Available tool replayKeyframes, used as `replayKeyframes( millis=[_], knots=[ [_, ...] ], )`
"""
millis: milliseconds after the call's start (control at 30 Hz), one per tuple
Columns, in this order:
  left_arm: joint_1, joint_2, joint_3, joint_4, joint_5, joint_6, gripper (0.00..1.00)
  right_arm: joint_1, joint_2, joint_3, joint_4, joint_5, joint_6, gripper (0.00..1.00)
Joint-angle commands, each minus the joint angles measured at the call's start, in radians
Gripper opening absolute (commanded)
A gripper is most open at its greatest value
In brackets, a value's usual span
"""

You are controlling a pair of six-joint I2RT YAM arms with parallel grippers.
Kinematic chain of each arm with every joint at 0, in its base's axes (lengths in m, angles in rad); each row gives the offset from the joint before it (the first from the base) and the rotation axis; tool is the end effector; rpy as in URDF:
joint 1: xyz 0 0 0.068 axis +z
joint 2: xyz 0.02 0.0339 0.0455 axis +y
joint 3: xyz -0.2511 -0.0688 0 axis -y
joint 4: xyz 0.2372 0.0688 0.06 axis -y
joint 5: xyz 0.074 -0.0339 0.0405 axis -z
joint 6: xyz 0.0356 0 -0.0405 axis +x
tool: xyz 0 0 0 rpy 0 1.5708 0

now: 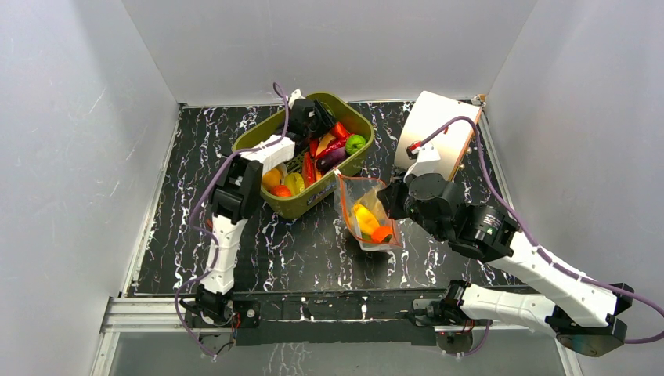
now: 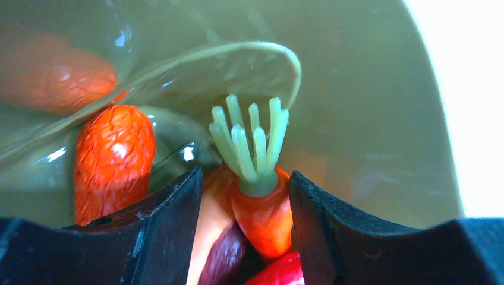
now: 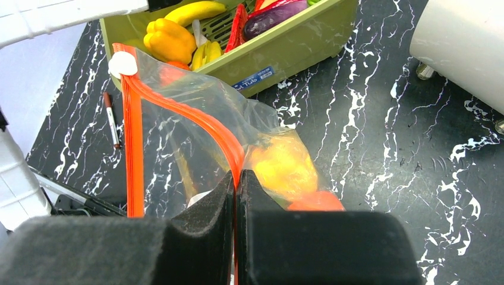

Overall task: Place the food in the zip-top bag and seal the zipper
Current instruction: Pick up the fake vegetable from the bin.

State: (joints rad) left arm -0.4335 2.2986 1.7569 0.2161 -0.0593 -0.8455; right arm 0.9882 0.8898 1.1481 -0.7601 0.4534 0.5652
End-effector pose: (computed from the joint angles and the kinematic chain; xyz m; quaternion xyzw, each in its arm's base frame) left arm 0.4773 -0.2186 0.1951 -0.1830 0.7913 -0.3285 0.4821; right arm 0.1059 0.1324 0.3762 -0.0641 0.8439 0.2100 0.4896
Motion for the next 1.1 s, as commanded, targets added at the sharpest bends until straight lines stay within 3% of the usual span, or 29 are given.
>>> replayKeyframes(
  millis=[0, 267, 433, 600, 1067],
  knots=[
    [0.007, 0.050, 0.097, 0.091, 0.041, -0.016, 0.54, 0.006, 0.006, 0.010, 0.058, 0.011, -0.021, 0.00],
    [0.006, 0.061, 0.099, 0.132, -0.006, 0.004, 0.50, 0.005, 0.006, 0.000, 0.077, 0.012, -0.040, 0.00],
    [0.007, 0.065, 0.108, 0.131, 0.012, 0.012, 0.29, 0.005, 0.002, -0.001, 0.076, 0.024, -0.044, 0.00],
    [0.007, 0.010, 0.054, 0.152, 0.032, 0.019, 0.17, 0.006, -0.008, -0.006, 0.078, 0.033, -0.045, 0.00],
    [0.006, -0.295, -0.217, 0.160, -0.029, 0.143, 0.14, 0.005, -0.025, -0.047, 0.085, 0.027, 0.025, 0.00]
  ],
)
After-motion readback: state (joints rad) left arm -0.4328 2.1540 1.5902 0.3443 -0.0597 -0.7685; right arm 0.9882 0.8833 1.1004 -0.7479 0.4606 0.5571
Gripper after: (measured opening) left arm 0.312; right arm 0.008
